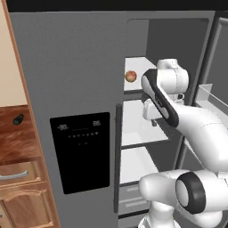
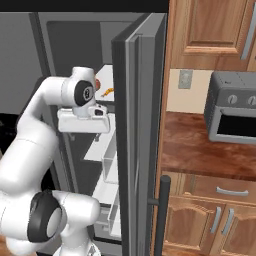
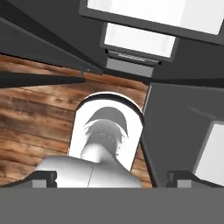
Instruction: Open the fridge, remove the peach, eggplant, and shrimp, and place them on any counter.
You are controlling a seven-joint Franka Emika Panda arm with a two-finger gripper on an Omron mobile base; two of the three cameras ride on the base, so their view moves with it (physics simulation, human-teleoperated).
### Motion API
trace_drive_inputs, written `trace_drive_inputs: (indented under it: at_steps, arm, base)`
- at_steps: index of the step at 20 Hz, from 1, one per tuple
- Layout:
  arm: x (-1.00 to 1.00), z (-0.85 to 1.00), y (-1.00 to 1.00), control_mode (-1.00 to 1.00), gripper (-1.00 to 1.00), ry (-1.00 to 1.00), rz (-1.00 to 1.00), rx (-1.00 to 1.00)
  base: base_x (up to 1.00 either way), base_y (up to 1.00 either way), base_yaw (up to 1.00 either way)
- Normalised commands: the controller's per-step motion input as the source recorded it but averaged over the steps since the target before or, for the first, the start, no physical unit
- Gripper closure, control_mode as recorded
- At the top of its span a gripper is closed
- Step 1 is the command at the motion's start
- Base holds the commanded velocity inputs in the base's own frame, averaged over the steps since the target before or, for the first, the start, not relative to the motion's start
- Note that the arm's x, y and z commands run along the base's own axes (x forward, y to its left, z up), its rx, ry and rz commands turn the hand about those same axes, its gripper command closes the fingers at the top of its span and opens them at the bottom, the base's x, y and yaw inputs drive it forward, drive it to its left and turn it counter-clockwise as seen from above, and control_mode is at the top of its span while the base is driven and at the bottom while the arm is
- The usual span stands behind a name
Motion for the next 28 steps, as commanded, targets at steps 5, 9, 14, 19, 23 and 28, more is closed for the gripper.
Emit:
trace_drive_inputs:
  at_steps: [5,9,14,19,23,28]
  arm:
    - [0.1,0.89,0.0,-1.0,-1.0,-0.48,-0.03,0.12]
    - [0.78,0.67,0.0,-1.0,-1.0,-0.11,-0.09,0.0]
    - [0.99,0.49,-0.1,-1.0,-1.0,-0.03,-0.07,0.0]
    - [0.75,0.09,-0.19,-1.0,-1.0,-0.11,-0.06,0.0]
    - [0.58,-0.14,-0.07,-1.0,-1.0,-0.15,-0.04,0.0]
    - [0.61,-0.29,0.0,-1.0,-1.0,-0.13,-0.05,0.0]
  base:
    - [0.0,0.0,0.0]
    - [0.0,0.0,0.0]
    - [0.0,0.0,0.0]
    - [0.0,0.0,0.0]
    - [0.0,0.0,0.0]
    - [0.0,0.0,0.0]
